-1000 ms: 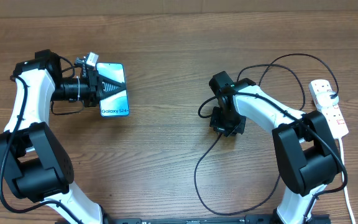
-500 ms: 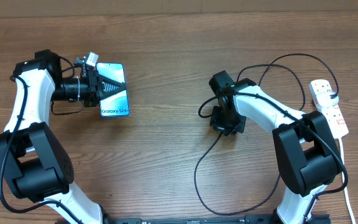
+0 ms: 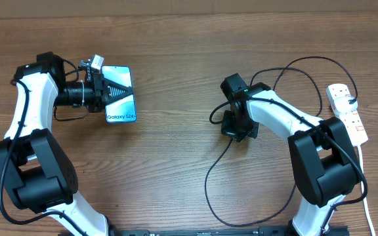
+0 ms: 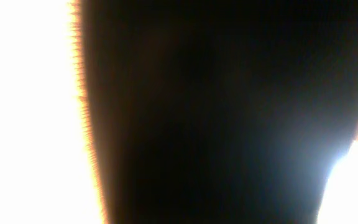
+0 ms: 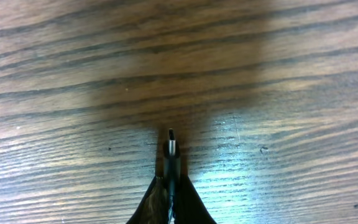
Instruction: Plug charger to phone and switch on socket
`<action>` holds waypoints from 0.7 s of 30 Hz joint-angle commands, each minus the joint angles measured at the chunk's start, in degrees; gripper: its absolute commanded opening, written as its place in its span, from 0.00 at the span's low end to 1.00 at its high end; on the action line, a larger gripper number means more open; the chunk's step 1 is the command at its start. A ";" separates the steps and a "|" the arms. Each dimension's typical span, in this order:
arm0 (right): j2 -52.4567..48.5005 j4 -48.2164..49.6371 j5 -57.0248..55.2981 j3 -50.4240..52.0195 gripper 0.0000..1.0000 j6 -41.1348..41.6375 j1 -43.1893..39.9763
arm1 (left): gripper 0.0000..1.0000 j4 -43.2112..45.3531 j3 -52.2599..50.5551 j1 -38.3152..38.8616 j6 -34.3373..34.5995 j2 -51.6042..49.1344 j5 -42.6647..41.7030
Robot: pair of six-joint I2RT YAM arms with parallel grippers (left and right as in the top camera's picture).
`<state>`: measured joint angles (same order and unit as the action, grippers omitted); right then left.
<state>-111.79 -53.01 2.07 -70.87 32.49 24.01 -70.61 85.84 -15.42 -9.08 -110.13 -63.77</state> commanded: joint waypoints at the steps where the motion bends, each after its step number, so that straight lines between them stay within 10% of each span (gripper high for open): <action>1: -2.36 1.57 -1.97 2.21 0.04 -2.80 -0.70 | 0.04 0.17 0.52 -0.26 0.37 1.49 -1.66; 6: -2.34 1.99 -0.57 2.16 0.04 -4.92 -0.70 | 0.04 0.09 0.52 -0.26 3.93 1.49 -1.77; 13: 2.93 5.57 38.29 1.01 0.04 -26.27 -2.60 | 0.05 1.05 0.52 -0.26 -9.99 1.49 -25.46; 21: 7.69 10.60 66.77 1.07 0.04 -31.30 1.22 | 0.05 -0.68 0.52 0.57 -11.50 1.49 -26.75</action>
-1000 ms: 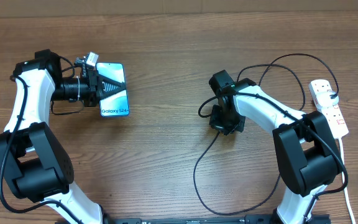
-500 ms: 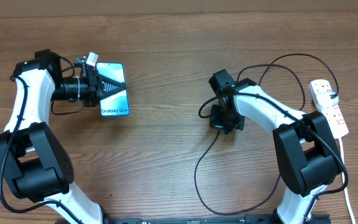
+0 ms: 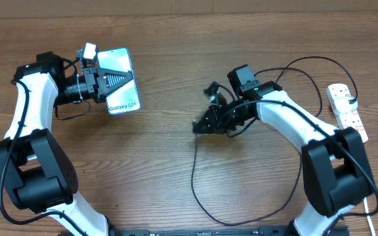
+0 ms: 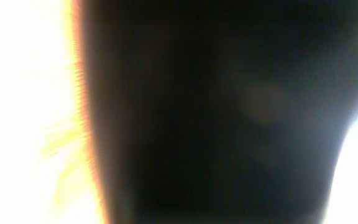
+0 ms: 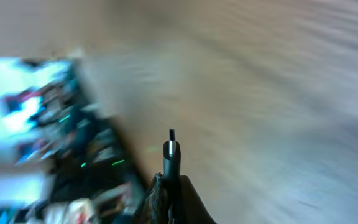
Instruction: Plug charger to phone and switch on socket
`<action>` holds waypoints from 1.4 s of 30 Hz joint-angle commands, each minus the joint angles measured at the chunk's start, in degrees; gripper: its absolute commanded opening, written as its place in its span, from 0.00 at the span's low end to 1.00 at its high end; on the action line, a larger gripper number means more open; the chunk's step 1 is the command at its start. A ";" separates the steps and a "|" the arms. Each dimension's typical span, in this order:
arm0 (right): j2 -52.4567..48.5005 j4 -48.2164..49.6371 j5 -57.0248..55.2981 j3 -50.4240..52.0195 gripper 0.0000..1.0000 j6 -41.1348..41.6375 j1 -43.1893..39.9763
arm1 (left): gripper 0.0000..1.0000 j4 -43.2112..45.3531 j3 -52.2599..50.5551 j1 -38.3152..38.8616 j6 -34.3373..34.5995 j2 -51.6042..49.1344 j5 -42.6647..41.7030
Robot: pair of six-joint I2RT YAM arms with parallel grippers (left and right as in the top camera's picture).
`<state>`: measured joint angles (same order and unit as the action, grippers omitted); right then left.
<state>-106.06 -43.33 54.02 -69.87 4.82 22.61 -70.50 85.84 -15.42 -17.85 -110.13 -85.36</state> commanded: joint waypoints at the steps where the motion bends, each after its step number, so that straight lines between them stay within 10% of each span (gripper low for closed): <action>1: 1.97 1.27 15.69 0.09 0.04 -3.61 3.23 | 0.05 -1.01 0.52 0.85 -2.75 1.49 -5.16; 19: 1.97 39.89 15.96 0.09 0.04 32.46 15.65 | 0.04 -1.27 0.52 2.80 -0.72 1.49 -5.16; 42: 1.97 53.31 12.46 0.09 0.04 41.51 15.69 | 0.05 -1.31 0.52 2.82 5.29 1.49 -5.18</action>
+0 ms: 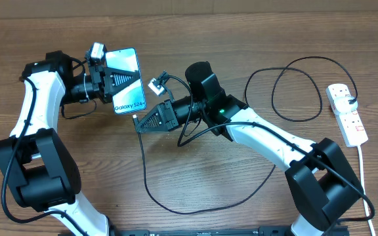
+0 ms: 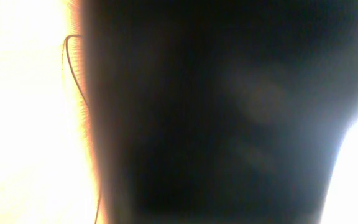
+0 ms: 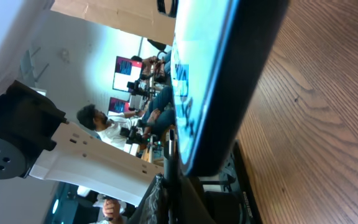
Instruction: Plug charger to phone and switch on socket
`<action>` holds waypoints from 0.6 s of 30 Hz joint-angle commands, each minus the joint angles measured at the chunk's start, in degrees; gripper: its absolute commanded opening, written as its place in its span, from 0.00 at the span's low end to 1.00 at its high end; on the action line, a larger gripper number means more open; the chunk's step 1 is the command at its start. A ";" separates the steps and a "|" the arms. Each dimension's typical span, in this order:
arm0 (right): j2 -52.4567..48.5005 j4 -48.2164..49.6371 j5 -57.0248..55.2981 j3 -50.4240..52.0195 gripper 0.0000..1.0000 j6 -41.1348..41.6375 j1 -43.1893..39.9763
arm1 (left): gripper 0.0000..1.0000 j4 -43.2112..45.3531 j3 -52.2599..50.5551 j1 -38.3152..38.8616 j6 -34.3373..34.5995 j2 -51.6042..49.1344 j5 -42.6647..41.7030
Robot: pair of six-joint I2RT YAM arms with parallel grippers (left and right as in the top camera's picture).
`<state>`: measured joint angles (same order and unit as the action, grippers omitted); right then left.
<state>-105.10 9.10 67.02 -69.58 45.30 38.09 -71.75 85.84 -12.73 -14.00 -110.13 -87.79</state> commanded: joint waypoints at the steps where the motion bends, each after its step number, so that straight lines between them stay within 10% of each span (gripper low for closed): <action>1: 1.01 1.11 -0.83 -0.20 0.04 1.22 0.22 | 0.05 -0.26 0.52 0.13 2.23 1.49 -2.73; 18: 1.01 1.38 -2.49 -0.20 0.04 2.73 0.22 | 0.04 0.81 0.52 1.62 3.72 1.49 -2.73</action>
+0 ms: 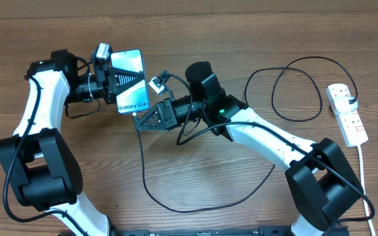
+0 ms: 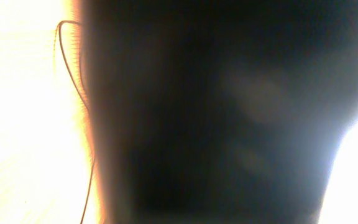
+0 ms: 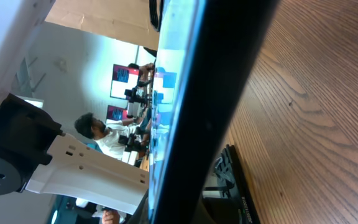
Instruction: Plug charger to phone and switch on socket
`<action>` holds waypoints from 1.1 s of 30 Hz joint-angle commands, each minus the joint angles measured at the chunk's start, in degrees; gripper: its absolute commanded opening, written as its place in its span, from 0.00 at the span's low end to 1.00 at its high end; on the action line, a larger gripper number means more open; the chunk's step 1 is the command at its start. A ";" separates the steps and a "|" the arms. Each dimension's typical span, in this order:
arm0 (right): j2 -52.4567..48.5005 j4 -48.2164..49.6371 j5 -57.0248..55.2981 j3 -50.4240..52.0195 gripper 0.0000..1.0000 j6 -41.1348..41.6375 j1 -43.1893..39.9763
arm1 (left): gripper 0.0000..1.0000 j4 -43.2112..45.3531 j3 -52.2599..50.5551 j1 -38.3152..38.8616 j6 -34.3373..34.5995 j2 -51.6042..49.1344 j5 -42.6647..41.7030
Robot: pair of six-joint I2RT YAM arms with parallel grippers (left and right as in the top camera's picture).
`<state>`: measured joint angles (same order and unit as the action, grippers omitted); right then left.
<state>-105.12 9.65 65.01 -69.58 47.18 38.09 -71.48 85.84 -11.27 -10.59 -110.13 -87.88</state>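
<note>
The phone (image 1: 129,80), its blue screen facing up, is held off the table in my left gripper (image 1: 125,81), which is shut on it. My right gripper (image 1: 140,120) is shut on the charger plug and sits right at the phone's bottom edge. The plug tip is hidden: the phone's dark edge (image 3: 210,106) fills the right wrist view. In the left wrist view the phone (image 2: 216,112) blocks almost everything, with a thin piece of the cable (image 2: 73,68) beside it. The black cable (image 1: 156,196) trails across the table. The white socket strip (image 1: 346,115) lies at the far right.
The cable makes a wide loop (image 1: 294,65) near the back right, between my right arm and the socket strip. The wooden table (image 1: 195,39) carries nothing else. The strip's white lead (image 1: 366,196) runs off the front right edge.
The phone has shifted slightly right and toward the plug. In the right wrist view the plug tip that showed at the phone's edge is now covered by that edge. The right gripper has hardly moved.
First the phone lay on the table at the left in my left gripper, while my right gripper held the plug low over the table's middle. Then the phone was raised and the plug had moved left. Later the plug was at the phone's bottom edge, and now tight against it.
</note>
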 commanded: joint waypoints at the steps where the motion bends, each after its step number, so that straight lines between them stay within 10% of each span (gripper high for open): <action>1: 1.03 0.83 -0.48 -0.20 0.04 0.85 0.22 | 0.05 0.94 0.52 0.15 0.33 1.49 -2.64; 33: 1.03 0.59 -0.90 -0.20 0.04 3.85 0.20 | 0.04 3.37 0.52 0.15 1.36 1.49 -2.64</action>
<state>-105.10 9.82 64.10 -69.58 50.39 38.09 -68.49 85.84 -11.27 -9.10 -110.13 -87.88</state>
